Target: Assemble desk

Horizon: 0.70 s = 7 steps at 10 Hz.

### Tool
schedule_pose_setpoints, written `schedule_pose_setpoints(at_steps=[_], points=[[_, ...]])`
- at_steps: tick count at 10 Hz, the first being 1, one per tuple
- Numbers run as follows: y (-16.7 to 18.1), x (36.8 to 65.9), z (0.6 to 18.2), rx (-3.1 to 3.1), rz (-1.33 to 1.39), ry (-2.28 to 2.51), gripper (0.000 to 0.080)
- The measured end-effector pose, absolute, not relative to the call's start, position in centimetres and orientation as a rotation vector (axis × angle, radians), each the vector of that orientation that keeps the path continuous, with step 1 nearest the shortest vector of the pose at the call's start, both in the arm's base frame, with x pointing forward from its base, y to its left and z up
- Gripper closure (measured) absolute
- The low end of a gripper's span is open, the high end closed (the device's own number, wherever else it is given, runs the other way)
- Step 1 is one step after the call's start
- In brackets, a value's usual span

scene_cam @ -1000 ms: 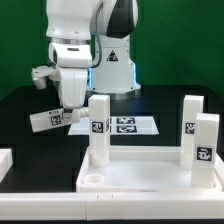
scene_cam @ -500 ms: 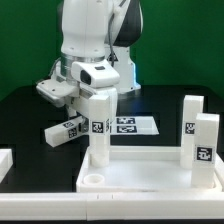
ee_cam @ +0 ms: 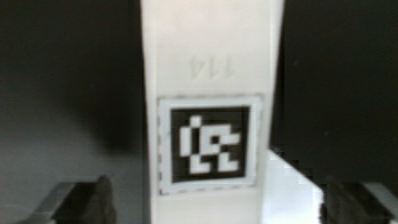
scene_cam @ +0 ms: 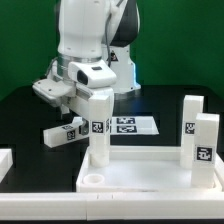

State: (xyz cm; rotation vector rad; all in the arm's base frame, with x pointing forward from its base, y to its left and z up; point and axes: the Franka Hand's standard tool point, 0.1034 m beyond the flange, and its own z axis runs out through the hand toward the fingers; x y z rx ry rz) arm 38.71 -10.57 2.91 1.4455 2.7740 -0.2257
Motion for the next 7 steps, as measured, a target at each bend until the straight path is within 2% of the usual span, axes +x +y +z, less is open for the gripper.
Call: schedule_pose_setpoints(at_steps=[3, 4, 5, 7], points=[[-11.9, 40.7, 5.6, 1.832, -0.205, 2.459, 0.0151], [-12.2, 41.5, 6.1, 1.779, -0.193, 2.482, 0.0151], [-12.5, 41.7, 6.4, 1.664, -0.185, 2.558, 0.015], [-12.4, 41.5, 6.2, 1.903, -0.173, 2.383, 0.015]])
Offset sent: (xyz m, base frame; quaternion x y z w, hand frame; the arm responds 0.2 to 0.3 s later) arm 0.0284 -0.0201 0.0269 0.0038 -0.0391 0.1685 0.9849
